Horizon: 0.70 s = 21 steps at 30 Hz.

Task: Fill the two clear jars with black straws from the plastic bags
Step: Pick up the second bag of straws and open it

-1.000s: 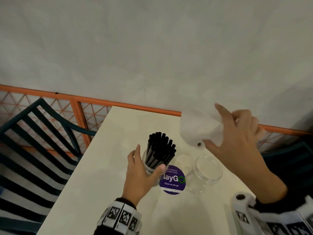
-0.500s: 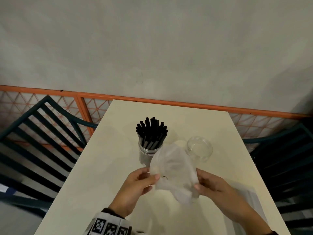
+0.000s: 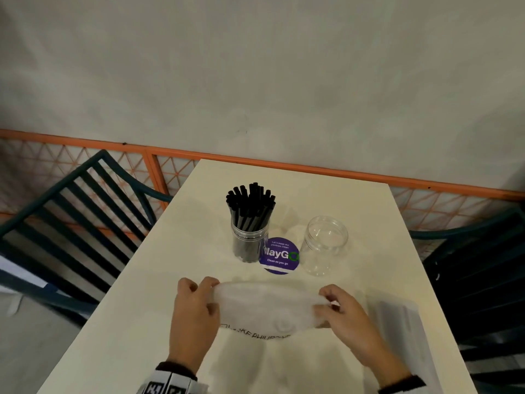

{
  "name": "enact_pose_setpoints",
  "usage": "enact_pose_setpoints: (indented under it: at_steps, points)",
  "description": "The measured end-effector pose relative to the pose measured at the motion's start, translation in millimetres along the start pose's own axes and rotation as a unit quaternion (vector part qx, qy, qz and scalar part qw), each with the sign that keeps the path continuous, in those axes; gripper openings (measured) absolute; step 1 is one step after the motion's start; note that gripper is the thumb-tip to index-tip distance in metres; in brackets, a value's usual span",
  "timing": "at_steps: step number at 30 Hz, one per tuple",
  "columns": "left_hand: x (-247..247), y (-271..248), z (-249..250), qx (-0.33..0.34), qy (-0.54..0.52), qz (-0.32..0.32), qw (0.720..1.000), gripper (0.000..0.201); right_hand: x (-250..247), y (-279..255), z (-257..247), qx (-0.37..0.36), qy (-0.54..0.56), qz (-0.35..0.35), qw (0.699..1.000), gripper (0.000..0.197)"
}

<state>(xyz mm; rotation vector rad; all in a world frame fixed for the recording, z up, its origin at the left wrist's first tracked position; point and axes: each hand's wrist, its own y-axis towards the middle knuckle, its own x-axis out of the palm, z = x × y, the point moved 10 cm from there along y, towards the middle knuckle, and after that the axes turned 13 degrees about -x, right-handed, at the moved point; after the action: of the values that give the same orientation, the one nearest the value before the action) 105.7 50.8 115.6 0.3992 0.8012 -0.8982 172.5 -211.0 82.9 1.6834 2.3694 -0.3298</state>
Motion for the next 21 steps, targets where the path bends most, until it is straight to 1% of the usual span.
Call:
enact_pose_setpoints:
  at_steps: [1,2,3,4,5,6,7,8,9,10,12,14,15,16,17,18,19,20,21]
  points:
    - [4,-2,-5,-0.016,-0.006,-0.026,1.0,0.035,10,-5,3,0.014,0.086,-0.046,0.995,0.011]
    - [8,-6,-10,-0.034,-0.031,-0.061,0.997,0.032,18,-10,2,0.015,0.141,-0.086,0.986,0.015]
    - [13,-10,-13,-0.054,-0.079,-0.106,0.99,0.028,26,-16,2,0.015,0.189,-0.122,0.974,0.026]
    - [20,-15,-15,-0.08,-0.145,-0.16,0.973,0.023,32,-20,2,0.016,0.215,-0.15,0.965,0.035]
    - [26,-21,-16,-0.103,-0.21,-0.208,0.95,0.019,34,-23,3,0.02,0.226,-0.155,0.961,0.039]
    - [29,-25,-16,-0.114,-0.249,-0.236,0.932,0.018,35,-25,3,0.02,0.222,-0.144,0.964,0.035]
    - [29,-27,-15,-0.113,-0.258,-0.242,0.929,0.017,33,-25,4,0.023,0.208,-0.116,0.971,0.026]
    - [27,-27,-16,-0.104,-0.245,-0.228,0.936,0.015,33,-25,3,0.019,0.186,-0.089,0.978,0.015]
    - [21,-24,-16,-0.087,-0.223,-0.197,0.951,0.013,33,-24,0,0.01,0.154,-0.067,0.986,0.012]
    - [11,-21,-14,-0.064,-0.206,-0.151,0.965,0.015,33,-21,-1,-0.007,0.109,-0.044,0.993,0.018]
    - [-14,-14,-15,-0.025,-0.186,-0.062,0.98,0.022,29,-18,-10,-0.06,-0.01,0.024,0.998,0.033]
    - [-36,-8,-17,0.01,-0.138,-0.007,0.99,0.03,23,-19,-23,-0.118,-0.136,0.097,0.979,0.047]
    - [-45,-6,-17,0.031,-0.099,0.008,0.995,0.032,23,-20,-30,-0.136,-0.18,0.12,0.967,0.051]
    - [-50,-5,-18,0.053,-0.057,0.013,0.997,0.033,27,-21,-35,-0.146,-0.225,0.126,0.955,0.052]
    - [-53,-4,-21,0.069,-0.024,0.017,0.997,0.033,34,-22,-42,-0.16,-0.28,0.122,0.939,0.049]
    - [-55,-1,-28,0.068,-0.007,0.018,0.997,0.033,44,-23,-50,-0.181,-0.336,0.113,0.917,0.042]
    - [-57,2,-37,0.056,-0.008,0.018,0.998,0.034,56,-23,-57,-0.207,-0.368,0.098,0.901,0.031]
    - [-60,6,-47,0.046,-0.018,0.021,0.999,0.035,69,-22,-59,-0.222,-0.365,0.065,0.902,0.028]
    - [-62,8,-54,0.039,-0.027,0.026,0.999,0.037,86,-22,-59,-0.226,-0.337,0.008,0.914,0.037]
